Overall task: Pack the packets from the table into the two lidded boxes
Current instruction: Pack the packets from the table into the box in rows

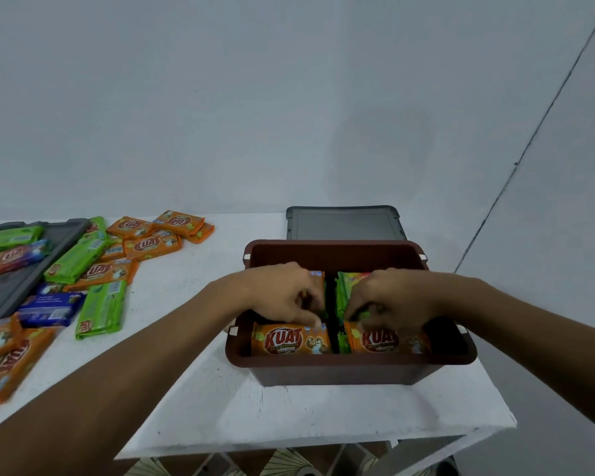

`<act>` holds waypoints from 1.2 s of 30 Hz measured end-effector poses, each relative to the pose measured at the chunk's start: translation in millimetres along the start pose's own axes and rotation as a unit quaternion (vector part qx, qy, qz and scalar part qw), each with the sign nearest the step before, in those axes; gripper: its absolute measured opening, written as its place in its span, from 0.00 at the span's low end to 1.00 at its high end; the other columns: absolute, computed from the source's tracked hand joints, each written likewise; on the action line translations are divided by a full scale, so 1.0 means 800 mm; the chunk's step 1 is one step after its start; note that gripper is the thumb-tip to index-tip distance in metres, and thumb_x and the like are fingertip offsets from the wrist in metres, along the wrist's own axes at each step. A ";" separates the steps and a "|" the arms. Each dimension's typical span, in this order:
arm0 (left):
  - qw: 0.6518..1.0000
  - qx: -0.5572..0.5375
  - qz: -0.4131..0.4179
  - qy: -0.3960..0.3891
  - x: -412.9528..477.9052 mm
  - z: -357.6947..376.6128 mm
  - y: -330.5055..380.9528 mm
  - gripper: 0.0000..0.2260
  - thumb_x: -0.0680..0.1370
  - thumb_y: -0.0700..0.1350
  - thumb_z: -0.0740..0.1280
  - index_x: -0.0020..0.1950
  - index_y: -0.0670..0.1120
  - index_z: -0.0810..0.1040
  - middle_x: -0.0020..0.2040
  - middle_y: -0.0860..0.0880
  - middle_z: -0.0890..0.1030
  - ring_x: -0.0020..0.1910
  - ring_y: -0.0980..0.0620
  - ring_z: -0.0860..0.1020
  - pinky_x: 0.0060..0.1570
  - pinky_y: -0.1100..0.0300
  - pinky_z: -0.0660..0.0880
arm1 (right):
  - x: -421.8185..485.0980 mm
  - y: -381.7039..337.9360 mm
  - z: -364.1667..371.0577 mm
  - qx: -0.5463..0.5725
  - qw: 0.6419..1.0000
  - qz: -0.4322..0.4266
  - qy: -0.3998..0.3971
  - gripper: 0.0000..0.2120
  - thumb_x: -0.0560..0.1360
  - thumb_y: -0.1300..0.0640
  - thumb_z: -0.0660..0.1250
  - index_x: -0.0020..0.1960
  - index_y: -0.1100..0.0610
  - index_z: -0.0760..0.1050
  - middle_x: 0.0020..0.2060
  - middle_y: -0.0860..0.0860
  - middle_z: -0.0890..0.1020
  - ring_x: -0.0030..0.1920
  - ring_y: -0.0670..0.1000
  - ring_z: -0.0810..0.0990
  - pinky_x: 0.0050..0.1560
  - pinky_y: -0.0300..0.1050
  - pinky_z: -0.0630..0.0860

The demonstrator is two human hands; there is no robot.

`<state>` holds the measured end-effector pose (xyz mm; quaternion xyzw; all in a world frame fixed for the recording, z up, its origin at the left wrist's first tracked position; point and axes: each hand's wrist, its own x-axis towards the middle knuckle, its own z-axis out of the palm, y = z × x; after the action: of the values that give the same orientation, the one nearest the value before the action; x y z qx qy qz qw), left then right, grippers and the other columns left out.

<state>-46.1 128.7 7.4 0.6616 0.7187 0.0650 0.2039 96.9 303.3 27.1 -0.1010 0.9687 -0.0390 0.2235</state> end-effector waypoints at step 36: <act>0.993 0.029 -0.012 0.111 -0.047 -0.041 -0.026 0.10 0.75 0.46 0.67 0.56 0.50 0.80 0.43 0.56 0.80 0.38 0.61 0.77 0.40 0.62 0.74 | 0.030 -0.006 -0.050 0.017 0.995 0.043 0.083 0.14 0.77 0.59 0.59 0.57 0.46 0.77 0.31 0.37 0.72 0.32 0.36 0.71 0.39 0.40 0.67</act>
<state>-76.3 95.2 37.6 0.6470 0.7466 0.1144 0.1045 58.7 294.6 53.3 -0.0520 0.9865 -0.0542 0.1457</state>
